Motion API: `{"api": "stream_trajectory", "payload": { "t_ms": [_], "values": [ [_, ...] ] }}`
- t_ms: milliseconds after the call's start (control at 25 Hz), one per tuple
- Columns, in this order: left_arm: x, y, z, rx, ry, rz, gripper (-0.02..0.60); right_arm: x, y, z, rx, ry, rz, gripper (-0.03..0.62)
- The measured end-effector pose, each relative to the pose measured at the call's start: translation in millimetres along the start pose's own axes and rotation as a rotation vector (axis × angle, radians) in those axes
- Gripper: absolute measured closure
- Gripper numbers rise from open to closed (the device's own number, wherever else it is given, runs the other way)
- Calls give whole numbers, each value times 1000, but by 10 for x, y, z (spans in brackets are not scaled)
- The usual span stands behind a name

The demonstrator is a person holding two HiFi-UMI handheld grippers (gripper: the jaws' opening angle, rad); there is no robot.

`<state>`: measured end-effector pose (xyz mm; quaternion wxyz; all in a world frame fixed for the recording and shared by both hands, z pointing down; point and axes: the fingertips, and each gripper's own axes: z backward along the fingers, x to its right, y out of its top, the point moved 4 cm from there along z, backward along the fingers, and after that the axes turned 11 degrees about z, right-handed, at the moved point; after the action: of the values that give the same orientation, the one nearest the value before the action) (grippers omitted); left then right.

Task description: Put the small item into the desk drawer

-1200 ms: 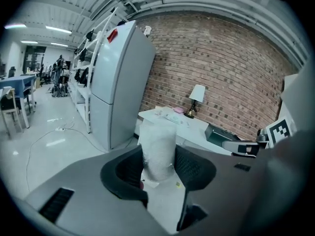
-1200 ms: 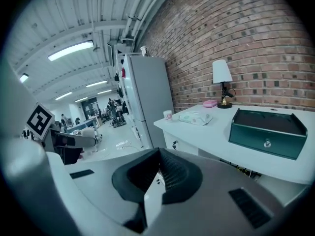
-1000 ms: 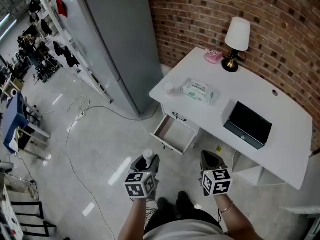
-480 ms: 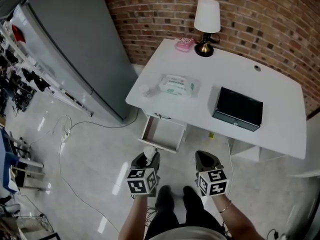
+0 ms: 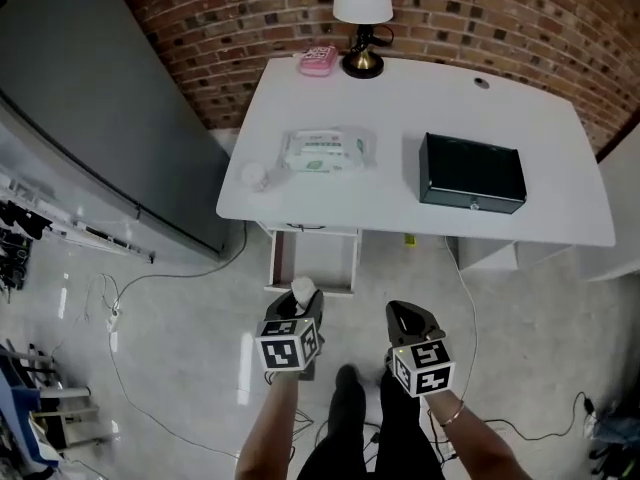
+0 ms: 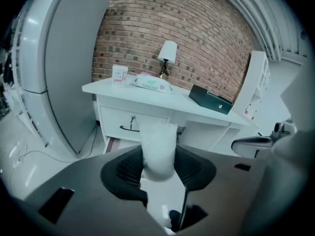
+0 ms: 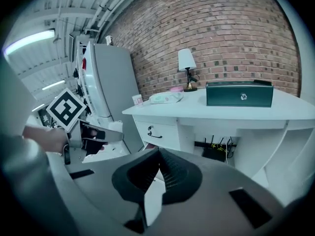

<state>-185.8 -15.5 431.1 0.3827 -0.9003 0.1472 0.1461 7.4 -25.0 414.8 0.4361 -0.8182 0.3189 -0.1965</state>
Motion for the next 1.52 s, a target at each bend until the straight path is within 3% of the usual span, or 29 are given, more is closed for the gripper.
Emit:
{"api": "stream_trajectory", "payload": {
  "t_ms": [600, 1160, 1520],
  "values": [
    [-458, -550, -1358, -165, -46, -18, 387, 167, -937, -729, -34, -99, -94, 586],
    [-720, -1021, -2596, -334, -7, -63, 387, 470, -1680, -1227, -6, -132, -126, 586],
    [-977, -1252, -3339, -471, 11, -29, 387, 659, -2007, -1658, 4, -134, -115, 586]
  ]
}}
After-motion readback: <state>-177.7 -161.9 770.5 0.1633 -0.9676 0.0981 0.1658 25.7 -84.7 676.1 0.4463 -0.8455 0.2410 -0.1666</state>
